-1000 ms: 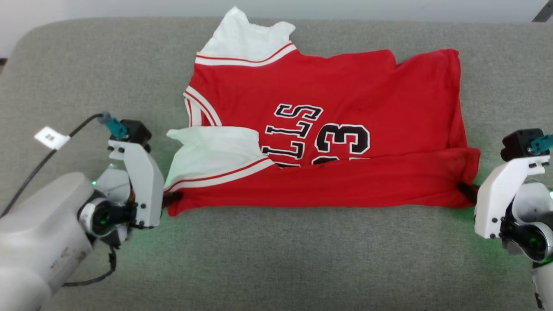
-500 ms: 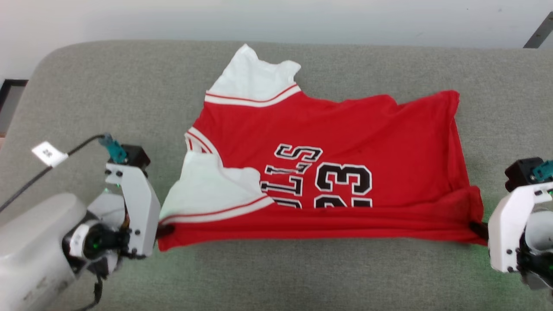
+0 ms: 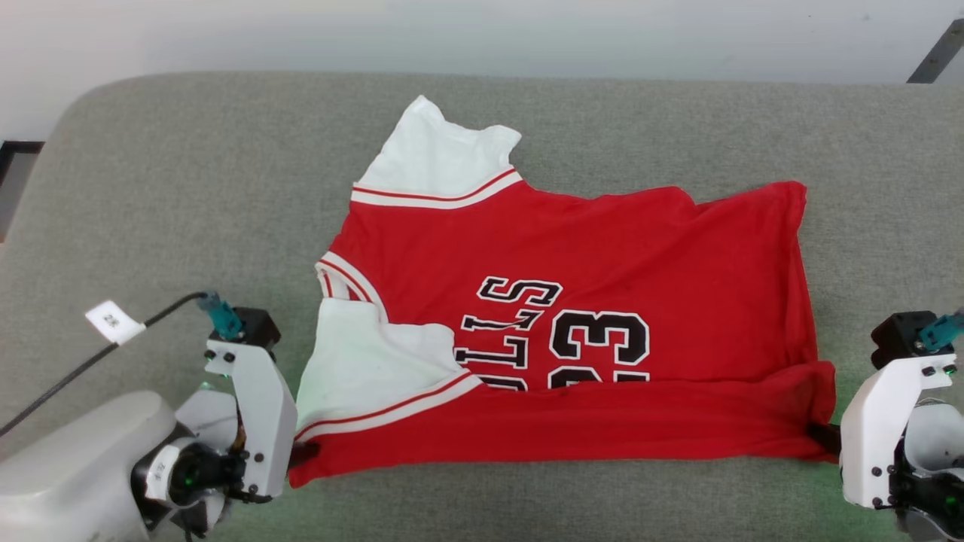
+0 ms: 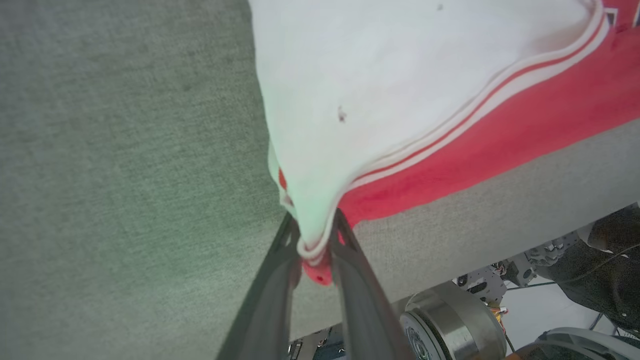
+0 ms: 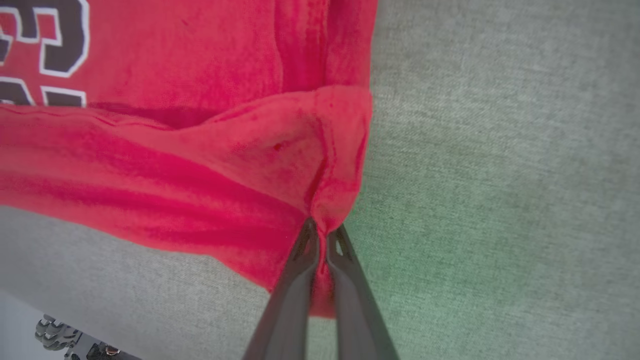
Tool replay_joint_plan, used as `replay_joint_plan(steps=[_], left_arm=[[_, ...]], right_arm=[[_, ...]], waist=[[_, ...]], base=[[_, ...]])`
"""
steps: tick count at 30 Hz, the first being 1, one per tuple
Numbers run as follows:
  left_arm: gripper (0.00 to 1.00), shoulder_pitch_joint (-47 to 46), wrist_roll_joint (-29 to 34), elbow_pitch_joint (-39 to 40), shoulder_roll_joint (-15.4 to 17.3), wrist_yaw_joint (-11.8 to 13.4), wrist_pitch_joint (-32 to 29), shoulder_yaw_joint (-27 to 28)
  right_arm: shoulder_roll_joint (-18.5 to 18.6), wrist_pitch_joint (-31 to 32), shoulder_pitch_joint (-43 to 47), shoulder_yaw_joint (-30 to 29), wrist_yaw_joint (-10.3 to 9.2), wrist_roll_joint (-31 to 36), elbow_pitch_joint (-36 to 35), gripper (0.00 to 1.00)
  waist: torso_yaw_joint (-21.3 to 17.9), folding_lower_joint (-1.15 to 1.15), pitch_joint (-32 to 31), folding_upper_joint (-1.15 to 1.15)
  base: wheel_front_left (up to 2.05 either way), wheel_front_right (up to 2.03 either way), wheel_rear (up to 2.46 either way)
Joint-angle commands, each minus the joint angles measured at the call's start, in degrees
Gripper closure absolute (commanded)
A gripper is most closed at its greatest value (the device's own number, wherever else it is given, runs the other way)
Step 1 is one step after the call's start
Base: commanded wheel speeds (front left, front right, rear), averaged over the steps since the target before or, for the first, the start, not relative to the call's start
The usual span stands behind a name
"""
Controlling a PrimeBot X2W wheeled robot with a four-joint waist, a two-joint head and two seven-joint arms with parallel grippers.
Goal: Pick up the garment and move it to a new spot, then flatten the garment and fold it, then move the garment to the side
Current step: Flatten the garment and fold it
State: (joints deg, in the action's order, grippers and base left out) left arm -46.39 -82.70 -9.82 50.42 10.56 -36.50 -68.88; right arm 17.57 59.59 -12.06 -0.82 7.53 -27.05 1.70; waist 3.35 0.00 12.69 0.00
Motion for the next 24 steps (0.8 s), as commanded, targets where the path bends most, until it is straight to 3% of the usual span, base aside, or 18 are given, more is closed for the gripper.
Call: replay_joint_plan(steps=[1, 2, 3, 4, 5, 6, 7, 8, 18, 24], left_arm=[[0.57, 0.69, 0.21, -0.77, -0.45, -0.45, 0.47, -0.04], [0.57, 0.76, 0.22, -1.15, -0.69, -0.62, 0.56, -0.06], [0.43, 0.61, 0.44, -1.47, -0.87, -0.80, 0.63, -0.13], [0.18, 0.22, 0.61, -1.72, -0.95, -0.98, 0.60, -0.12], [0.05, -0.23, 0.75, -1.91, -0.93, -1.04, 0.45, -0.10], [0.00, -0.64, 0.95, -2.12, -0.82, -1.11, 0.29, -0.02], [0.00, -1.06, 1.17, -2.23, -0.64, -1.05, 0.35, 0.18], [0.00, -1.44, 1.09, -2.32, -0.47, -0.79, 0.35, 0.39], [0.00, -6.81, 2.91, 0.95, 2.97, -0.01, -0.05, 3.12], [0.00, -12.75, 7.07, 0.00, 2.42, -2.65, 4.91, 6.10]], right_arm=[[-0.46, 0.11, 1.02, 0.10, -0.08, 0.29, 0.03, 0.88], [-0.51, 0.17, 0.94, 0.24, -0.08, 0.44, -0.02, 0.86], [-0.46, 0.06, 0.85, 0.30, -0.08, 0.71, -0.20, 0.76], [-0.47, 0.02, 0.80, 0.29, -0.08, 0.67, -0.37, 0.67], [-0.55, 0.10, 0.79, 0.23, -0.08, 0.66, -0.53, 0.60], [-0.58, 0.22, 0.79, 0.21, -0.08, 0.58, -0.77, 0.53], [-0.62, 0.19, 0.76, 0.09, -0.08, 0.49, -1.02, 0.36], [-0.77, 0.09, 0.74, -0.08, -0.08, 0.28, -1.26, 0.02], [-3.02, -1.86, 0.84, -3.08, -0.07, 1.02, -6.74, 0.00], [-6.18, -12.93, -1.66, -4.77, -0.07, 2.04, -13.55, 0.00]], waist=[[-0.27, 0.00, 0.06, 0.00], [-0.35, 0.00, 0.10, 0.00], [-0.40, 0.00, 0.14, 0.00], [-0.47, 0.00, 0.16, 0.00], [-0.55, 0.00, 0.14, 0.00], [-0.65, 0.00, 0.12, 0.00], [-0.74, 0.00, 0.08, 0.00], [-0.85, 0.00, 0.02, 0.00], [-2.91, 0.00, -0.01, 0.00], [-5.67, 0.00, 1.60, 0.00]], base=[[0.00, 0.00, 0.00], [0.00, 0.00, 0.00], [0.00, 0.00, 0.00], [0.00, 0.00, 0.00], [0.00, 0.00, 0.00], [0.00, 0.00, 0.00], [0.00, 0.00, 0.00], [0.00, 0.00, 0.00], [0.00, 0.00, 0.00], [0.00, 0.00, 0.00]])
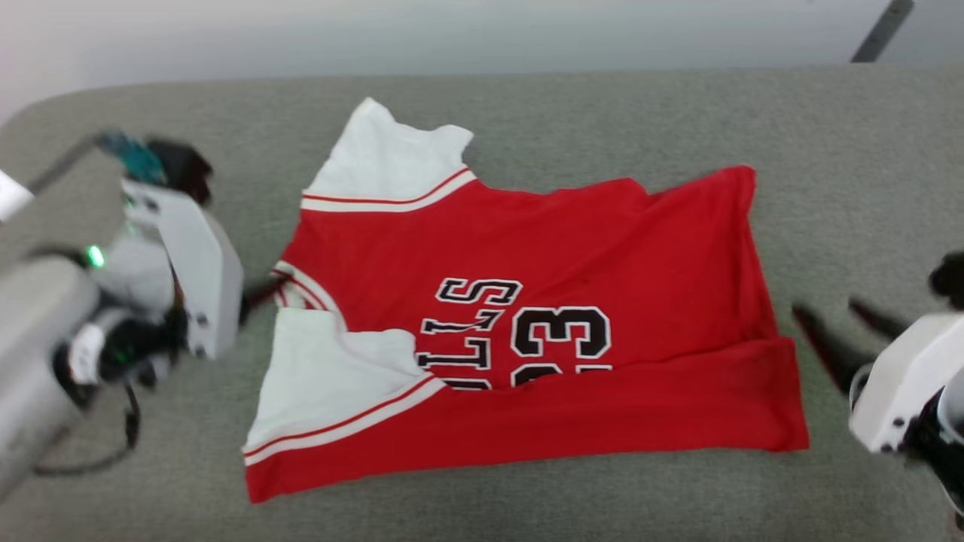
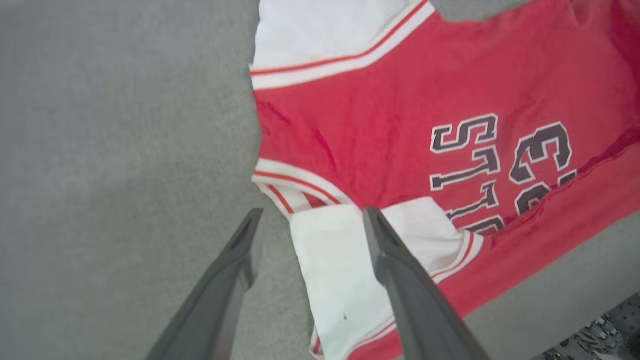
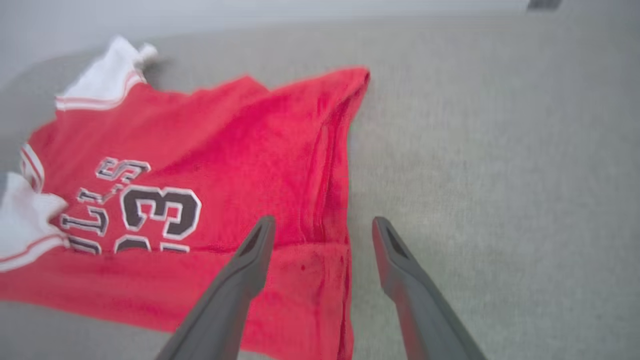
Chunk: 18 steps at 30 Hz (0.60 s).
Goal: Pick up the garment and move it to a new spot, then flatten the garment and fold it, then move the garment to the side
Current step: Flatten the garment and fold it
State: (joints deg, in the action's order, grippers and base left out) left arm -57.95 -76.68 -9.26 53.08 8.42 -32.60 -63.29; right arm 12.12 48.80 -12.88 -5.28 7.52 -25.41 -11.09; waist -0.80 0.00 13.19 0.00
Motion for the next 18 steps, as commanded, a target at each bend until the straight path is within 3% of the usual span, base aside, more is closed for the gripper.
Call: replay_joint_plan(steps=[1, 12, 18], left_arm=[[0.00, -2.11, 1.84, -1.40, -0.56, -0.84, 2.00, 0.96], [0.00, -10.96, 8.10, -10.81, -3.87, -5.06, 8.24, 3.34], [0.00, -15.98, 11.64, -16.90, -5.38, -7.58, 8.78, 2.84]], right_arm=[[-1.31, -4.80, -1.31, -0.24, -0.05, 0.27, -1.56, 0.00], [-2.34, -29.89, -3.83, 4.24, -0.05, 3.06, -4.07, 0.00], [-3.58, -36.41, -3.34, 5.75, -0.05, 2.76, -2.58, 0.00]], waist=[[-2.12, 0.00, 1.48, 0.00], [-8.68, 0.00, 6.56, 0.00], [-12.08, 0.00, 10.57, 0.00]], base=[[0.00, 0.00, 0.00], [0.00, 0.00, 0.00], [0.00, 0.00, 0.00]])
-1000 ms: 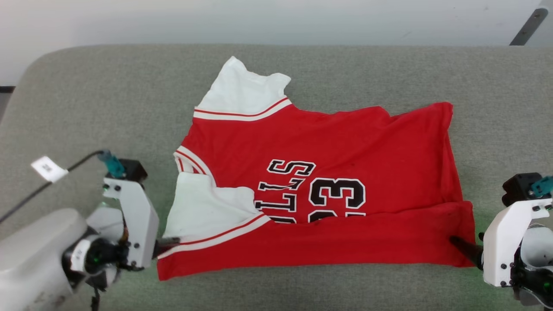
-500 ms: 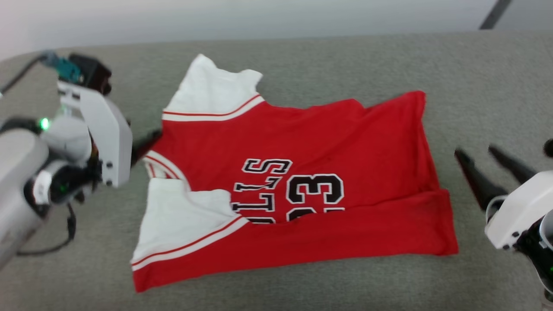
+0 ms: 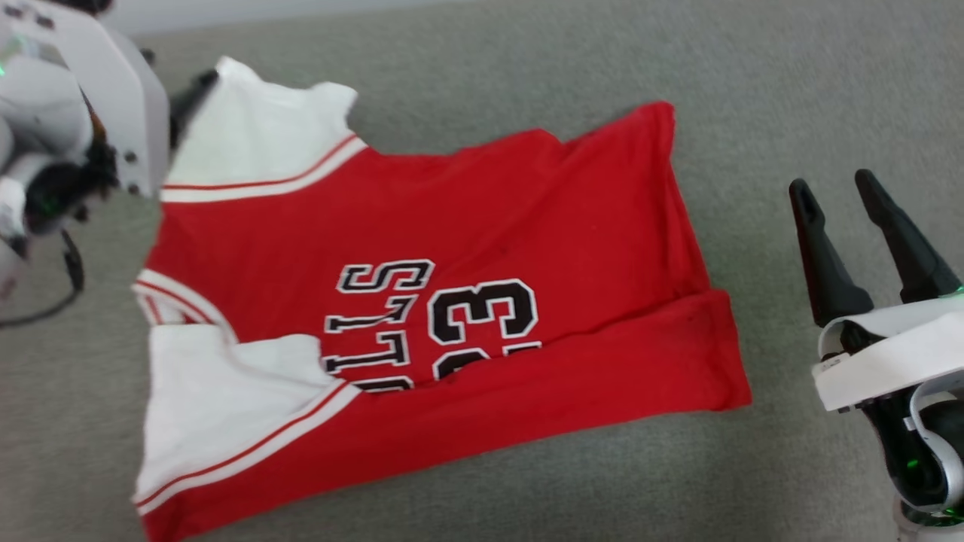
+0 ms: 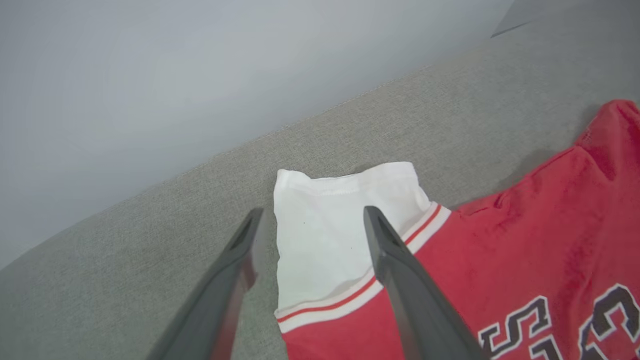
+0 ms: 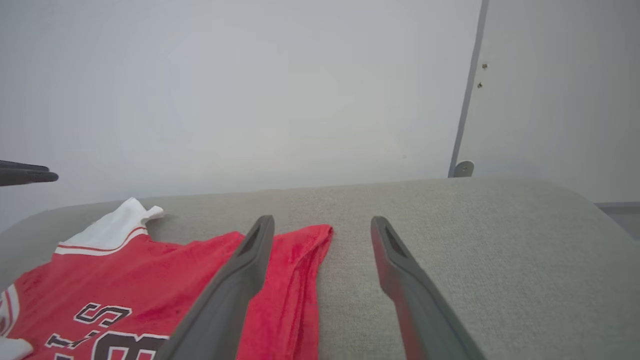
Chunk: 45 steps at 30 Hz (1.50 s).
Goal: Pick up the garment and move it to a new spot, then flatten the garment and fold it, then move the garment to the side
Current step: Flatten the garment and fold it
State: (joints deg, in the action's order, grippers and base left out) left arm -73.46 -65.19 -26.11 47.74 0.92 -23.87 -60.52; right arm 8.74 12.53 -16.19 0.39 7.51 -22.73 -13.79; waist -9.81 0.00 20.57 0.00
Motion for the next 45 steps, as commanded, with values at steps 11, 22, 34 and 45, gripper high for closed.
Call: replay_joint_plan(steps=[11, 22, 34, 45], left_arm=[[0.00, -9.12, 2.56, -13.68, -3.20, -3.99, -5.23, -1.19], [0.00, -14.62, 2.52, -24.25, -4.12, -5.39, -16.98, -3.52], [1.00, -15.13, 1.09, -28.62, -7.62, -5.44, -20.80, -3.89], [1.00, -16.10, 0.20, -30.39, -11.39, -6.65, -17.99, -3.31]], right_arm=[[-1.49, -3.20, -0.83, 2.45, -0.04, -1.68, 3.13, 0.00], [-1.75, -2.21, -2.04, 3.56, -0.04, -2.81, 3.83, 0.00], [-2.11, 4.93, -4.77, 3.16, -0.04, -4.04, 2.22, 0.00], [-1.86, 25.86, -24.53, 3.02, -0.04, -2.46, 10.66, 0.00]], waist=[[-6.81, 0.00, 9.84, 0.00], [-8.62, 0.00, 13.23, 0.00], [-7.51, 0.00, 14.03, 0.00], [-4.06, 0.00, 13.89, 0.00]], base=[[0.00, 0.00, 0.00], [0.00, 0.00, 0.00], [0.00, 0.00, 0.00], [0.00, 0.00, 0.00]])
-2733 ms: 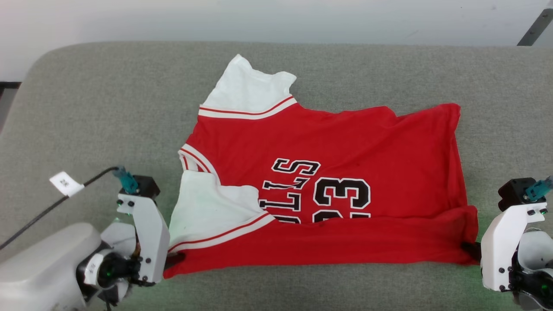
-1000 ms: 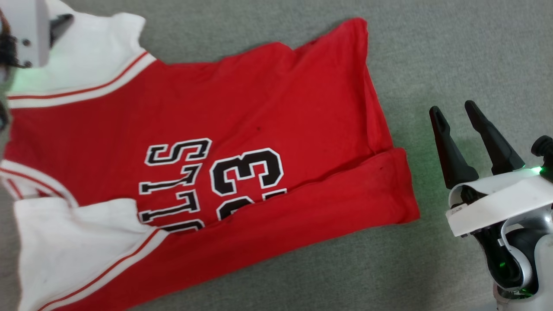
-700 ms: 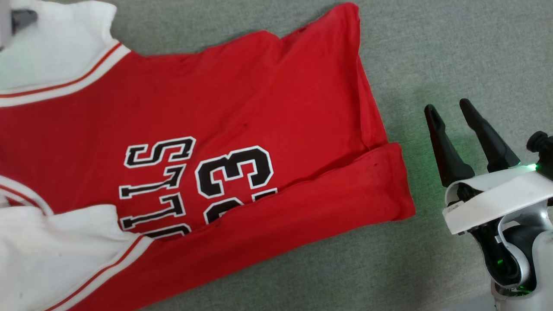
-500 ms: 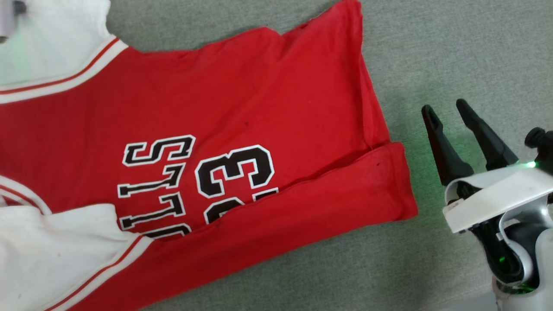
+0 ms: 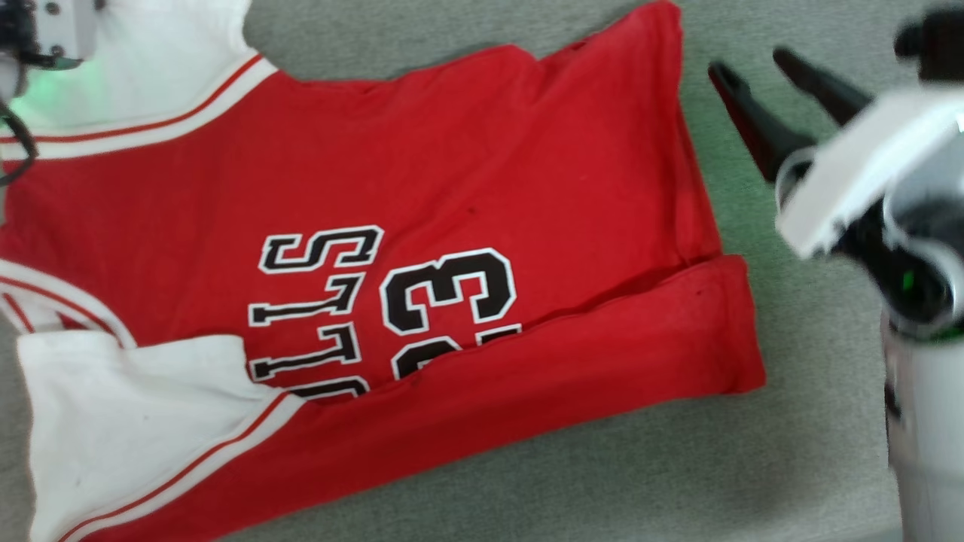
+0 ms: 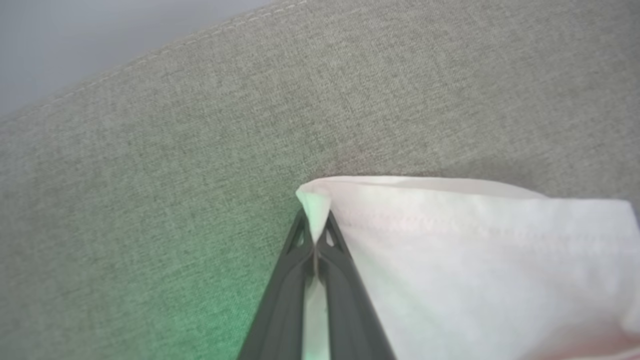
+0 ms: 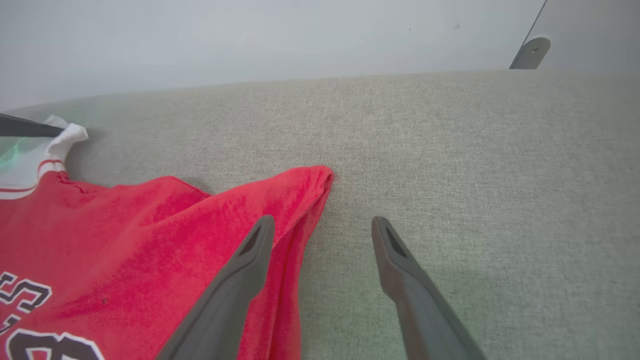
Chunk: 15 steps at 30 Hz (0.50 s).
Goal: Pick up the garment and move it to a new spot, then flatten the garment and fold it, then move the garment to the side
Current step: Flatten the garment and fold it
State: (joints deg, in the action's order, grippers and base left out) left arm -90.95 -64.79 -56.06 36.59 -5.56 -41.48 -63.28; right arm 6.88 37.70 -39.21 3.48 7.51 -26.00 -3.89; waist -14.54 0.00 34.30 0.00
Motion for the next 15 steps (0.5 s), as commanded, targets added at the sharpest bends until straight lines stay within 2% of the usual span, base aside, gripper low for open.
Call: replay_joint_plan(steps=[1, 10, 15], left_arm=[[1.00, 1.15, -0.18, -0.59, -0.55, -0.32, -0.20, -0.56], [1.00, 0.04, -0.49, -2.10, -3.15, -0.95, 1.50, -0.54], [1.00, -0.23, -0.69, -3.01, -3.86, -1.34, 2.56, -0.49]], right_arm=[[0.18, 2.28, -3.31, 0.40, -0.04, 1.28, 2.53, 0.00], [0.46, 14.03, -16.28, 2.39, -0.04, 3.09, 20.06, 0.00], [1.04, 17.87, -20.43, 4.49, -0.04, 2.82, 27.14, 0.00]], waist=[[0.97, 0.00, 0.27, 0.00], [3.39, 0.00, 0.97, 0.00], [4.10, 0.00, 1.26, 0.00]], base=[[0.00, 0.00, 0.00], [0.00, 0.00, 0.00], [0.00, 0.00, 0.00]])
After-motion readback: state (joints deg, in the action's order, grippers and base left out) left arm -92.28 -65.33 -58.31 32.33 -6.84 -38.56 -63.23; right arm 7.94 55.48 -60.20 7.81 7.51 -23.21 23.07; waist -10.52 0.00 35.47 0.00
